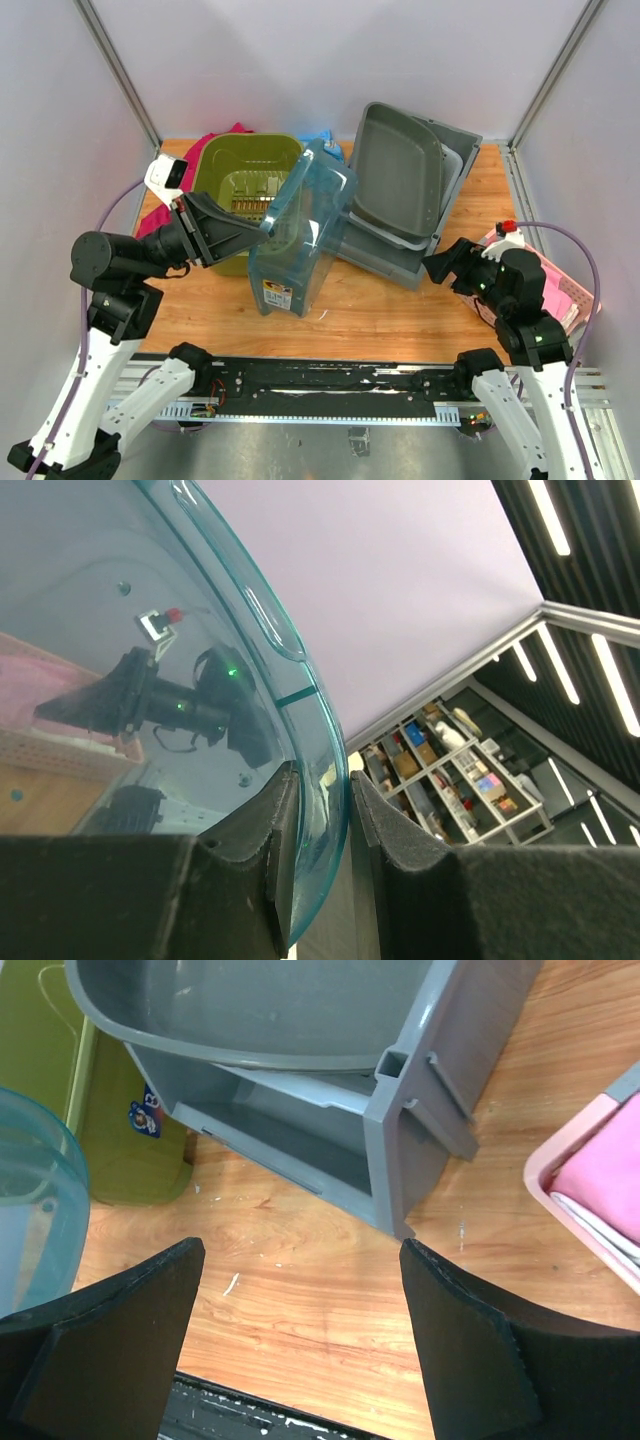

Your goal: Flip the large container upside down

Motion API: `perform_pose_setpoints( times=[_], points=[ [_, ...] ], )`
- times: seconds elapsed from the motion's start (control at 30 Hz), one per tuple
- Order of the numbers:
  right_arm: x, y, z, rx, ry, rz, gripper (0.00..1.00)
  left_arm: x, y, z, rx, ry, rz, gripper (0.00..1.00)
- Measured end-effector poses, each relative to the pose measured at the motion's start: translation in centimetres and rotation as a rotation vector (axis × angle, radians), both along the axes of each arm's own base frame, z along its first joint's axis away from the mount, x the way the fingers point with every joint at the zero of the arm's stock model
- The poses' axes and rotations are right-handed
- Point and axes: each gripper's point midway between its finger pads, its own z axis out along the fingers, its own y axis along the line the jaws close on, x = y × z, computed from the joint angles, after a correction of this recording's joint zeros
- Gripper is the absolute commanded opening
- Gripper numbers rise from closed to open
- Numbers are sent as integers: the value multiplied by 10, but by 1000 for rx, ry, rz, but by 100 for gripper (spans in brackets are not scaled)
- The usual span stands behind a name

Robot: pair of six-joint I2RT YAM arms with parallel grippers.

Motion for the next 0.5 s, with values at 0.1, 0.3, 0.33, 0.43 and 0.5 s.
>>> perform_pose_setpoints(
  times=[0.1, 0.3, 0.33, 0.43, 0.5],
  points=[
    [-1, -7, 5, -21, -2, -34, 81, 2, -1, -8, -14, 32, 6, 0],
    [-2, -13, 13, -31, -20, -64, 81, 5, -14, -47, -4, 132, -23, 0],
    [-3, -13, 12, -31, -16, -65, 81, 6, -20, -54, 4, 152, -35, 0],
    [-4, -12, 8, -24, -3, -64, 80, 2, -38, -76, 34, 200, -83, 0],
    [-4, -10, 0, -10, 20, -62, 80, 1, -49, -86, 47, 219, -107, 0]
  ],
)
